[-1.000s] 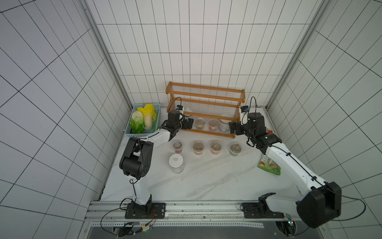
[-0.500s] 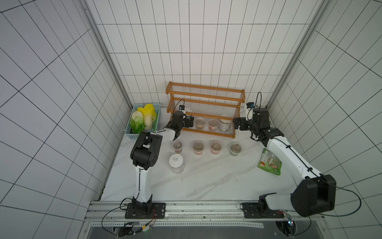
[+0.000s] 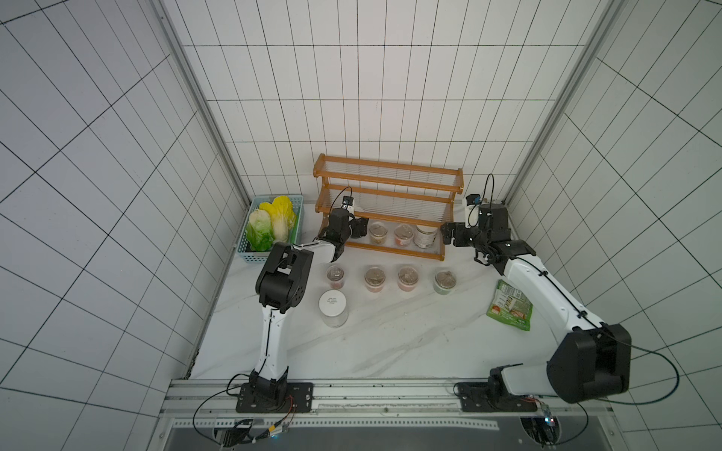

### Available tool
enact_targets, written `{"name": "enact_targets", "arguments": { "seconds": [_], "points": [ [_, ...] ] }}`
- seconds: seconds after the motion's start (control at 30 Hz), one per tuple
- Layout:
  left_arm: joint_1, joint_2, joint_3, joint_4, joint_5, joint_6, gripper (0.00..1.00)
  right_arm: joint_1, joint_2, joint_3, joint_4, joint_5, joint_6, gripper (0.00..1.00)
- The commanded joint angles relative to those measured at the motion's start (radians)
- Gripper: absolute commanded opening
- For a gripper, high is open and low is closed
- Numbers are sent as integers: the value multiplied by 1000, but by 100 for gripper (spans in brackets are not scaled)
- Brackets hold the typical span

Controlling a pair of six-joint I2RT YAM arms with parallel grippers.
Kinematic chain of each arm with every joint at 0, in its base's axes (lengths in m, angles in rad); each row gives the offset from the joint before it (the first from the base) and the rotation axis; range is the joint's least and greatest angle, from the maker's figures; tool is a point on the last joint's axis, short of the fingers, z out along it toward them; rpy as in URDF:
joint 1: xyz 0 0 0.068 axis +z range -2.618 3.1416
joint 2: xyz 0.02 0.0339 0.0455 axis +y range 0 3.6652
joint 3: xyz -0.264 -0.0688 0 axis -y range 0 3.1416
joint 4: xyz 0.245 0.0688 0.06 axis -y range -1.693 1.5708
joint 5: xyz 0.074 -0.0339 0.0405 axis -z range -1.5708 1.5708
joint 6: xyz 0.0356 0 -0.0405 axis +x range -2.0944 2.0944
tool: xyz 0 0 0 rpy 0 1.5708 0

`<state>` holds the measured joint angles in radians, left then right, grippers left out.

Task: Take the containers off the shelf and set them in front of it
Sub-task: 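Pick up a container from the shelf.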

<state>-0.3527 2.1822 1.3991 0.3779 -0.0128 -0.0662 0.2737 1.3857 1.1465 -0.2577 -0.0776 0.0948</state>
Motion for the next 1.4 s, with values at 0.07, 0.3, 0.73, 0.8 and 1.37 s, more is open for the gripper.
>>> {"name": "enact_targets", "arguments": {
  "seconds": [0.07,0.3,0.73,0.8,1.37],
  "points": [
    [0,-21,-4,61,6,32,68,-13,-12,1,1,-30,15,99],
    [-12,-111,-113,107,-14,62,68,-13,-32,-29,14,-37,23,99],
    [-57,-388,-351,78,-91,84,68,-11,-86,-62,21,-39,30,99],
    [-72,-448,-394,64,-104,71,68,-11,-94,-66,23,-42,34,99],
    [-516,-1103,-655,-526,-397,-291,67,-13,-182,-97,-29,-32,16,99]
  ]
}}
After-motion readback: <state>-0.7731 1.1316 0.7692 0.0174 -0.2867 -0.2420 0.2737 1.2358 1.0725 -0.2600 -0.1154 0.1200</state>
